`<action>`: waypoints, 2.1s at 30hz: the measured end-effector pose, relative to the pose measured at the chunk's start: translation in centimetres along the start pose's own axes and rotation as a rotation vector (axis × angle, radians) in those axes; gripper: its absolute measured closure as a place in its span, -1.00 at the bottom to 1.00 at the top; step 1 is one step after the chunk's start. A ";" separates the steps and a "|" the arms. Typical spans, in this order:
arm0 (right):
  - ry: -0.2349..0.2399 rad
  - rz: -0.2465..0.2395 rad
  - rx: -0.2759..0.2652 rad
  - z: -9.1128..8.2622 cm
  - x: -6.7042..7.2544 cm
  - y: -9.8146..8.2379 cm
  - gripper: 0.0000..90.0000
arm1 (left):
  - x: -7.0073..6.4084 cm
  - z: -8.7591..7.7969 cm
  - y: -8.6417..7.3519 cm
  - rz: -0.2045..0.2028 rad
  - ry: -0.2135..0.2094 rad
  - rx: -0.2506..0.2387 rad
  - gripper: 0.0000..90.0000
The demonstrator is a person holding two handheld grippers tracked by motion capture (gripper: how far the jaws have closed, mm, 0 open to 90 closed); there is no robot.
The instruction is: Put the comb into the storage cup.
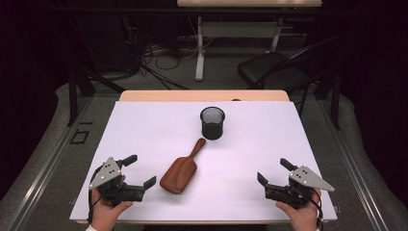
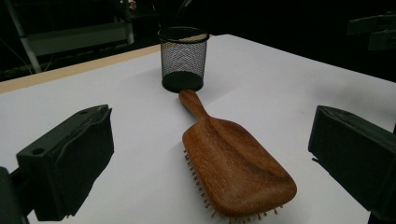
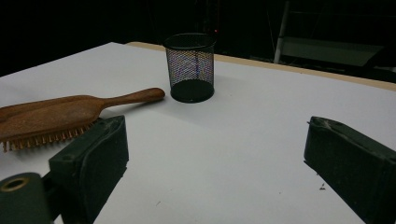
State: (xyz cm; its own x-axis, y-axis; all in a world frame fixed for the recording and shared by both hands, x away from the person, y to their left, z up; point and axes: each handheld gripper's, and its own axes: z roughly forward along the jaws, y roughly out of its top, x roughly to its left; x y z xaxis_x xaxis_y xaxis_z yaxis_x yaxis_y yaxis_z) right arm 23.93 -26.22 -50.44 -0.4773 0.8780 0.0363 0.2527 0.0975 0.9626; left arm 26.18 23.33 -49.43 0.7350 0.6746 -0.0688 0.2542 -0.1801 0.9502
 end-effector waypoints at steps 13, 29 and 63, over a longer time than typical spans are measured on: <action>-0.004 -0.019 0.025 0.6 0.2 -0.4 -0.86 | 0.2 0.2 -0.1 -0.023 0.015 0.028 -0.99; -0.001 -0.024 0.043 1.0 0.4 -0.6 -0.84 | 0.1 2.0 1.0 -0.046 0.026 0.096 -0.99; 0.001 -0.012 0.068 1.2 0.3 -0.9 -0.78 | 1.2 7.6 7.3 -0.064 0.022 0.251 -0.65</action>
State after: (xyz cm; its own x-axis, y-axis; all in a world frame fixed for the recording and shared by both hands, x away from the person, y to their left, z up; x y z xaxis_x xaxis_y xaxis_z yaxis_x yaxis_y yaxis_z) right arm 24.53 -25.49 -51.58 -0.4812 0.8762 0.0249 0.3038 0.1400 0.9424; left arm 33.70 17.36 -44.94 0.6990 0.7055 -0.1171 0.4499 -0.3066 0.8388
